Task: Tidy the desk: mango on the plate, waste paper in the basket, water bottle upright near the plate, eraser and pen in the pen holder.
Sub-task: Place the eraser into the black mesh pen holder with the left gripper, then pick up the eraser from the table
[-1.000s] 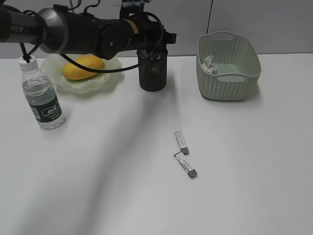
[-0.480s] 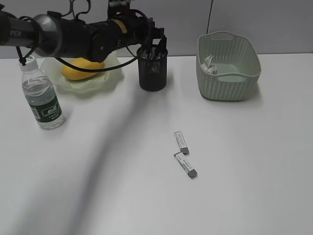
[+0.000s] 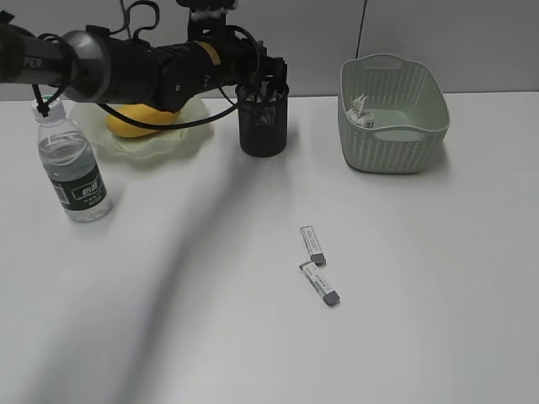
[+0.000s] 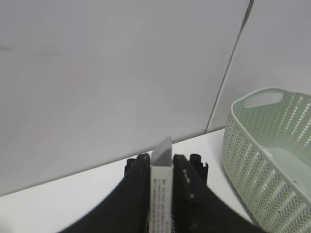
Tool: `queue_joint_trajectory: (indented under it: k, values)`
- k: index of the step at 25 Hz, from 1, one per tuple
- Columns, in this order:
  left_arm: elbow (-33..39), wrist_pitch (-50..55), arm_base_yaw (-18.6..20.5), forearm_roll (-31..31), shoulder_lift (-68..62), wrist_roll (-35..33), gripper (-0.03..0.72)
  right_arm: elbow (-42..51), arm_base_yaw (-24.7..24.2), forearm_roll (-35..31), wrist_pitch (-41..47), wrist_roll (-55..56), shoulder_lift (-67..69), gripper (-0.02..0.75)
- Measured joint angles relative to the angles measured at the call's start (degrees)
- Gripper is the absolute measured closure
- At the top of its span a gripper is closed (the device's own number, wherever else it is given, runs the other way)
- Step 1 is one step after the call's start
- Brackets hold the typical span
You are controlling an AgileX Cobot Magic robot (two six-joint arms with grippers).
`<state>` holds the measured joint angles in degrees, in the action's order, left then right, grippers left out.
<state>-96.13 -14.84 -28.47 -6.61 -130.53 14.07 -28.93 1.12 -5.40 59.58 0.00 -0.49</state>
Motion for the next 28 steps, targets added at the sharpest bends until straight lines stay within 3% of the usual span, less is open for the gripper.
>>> queue_joint_trajectory:
  k: [3, 7, 9, 17, 24, 28]
  values:
    - [0.00, 1.47, -0.11, -0.06, 0.00, 0.00, 0.445, 0.00, 0.00, 0.00, 0.00, 0.00, 0.00, 0.239]
    - [0.00, 1.77, -0.11, -0.06, 0.00, 0.00, 0.162, 0.00, 0.00, 0.00, 0.00, 0.00, 0.00, 0.239]
    - [0.00, 1.93, -0.17, -0.06, 0.06, 0.00, 0.090, 0.00, 0.00, 0.00, 0.00, 0.00, 0.00, 0.239]
    - [0.00, 9.53, -0.21, -0.06, 4.53, 0.00, 0.084, 0.00, 0.00, 0.00, 0.00, 0.00, 0.00, 0.239]
    - [0.00, 27.49, -0.07, 0.34, 11.80, 0.00, 0.103, 0.00, 0.00, 0.00, 0.00, 0.00, 0.00, 0.239]
    - [0.00, 42.78, 0.89, 0.09, 14.82, -2.22, 0.102, 0.00, 0.00, 0.00, 0.00, 0.00, 0.00, 0.239]
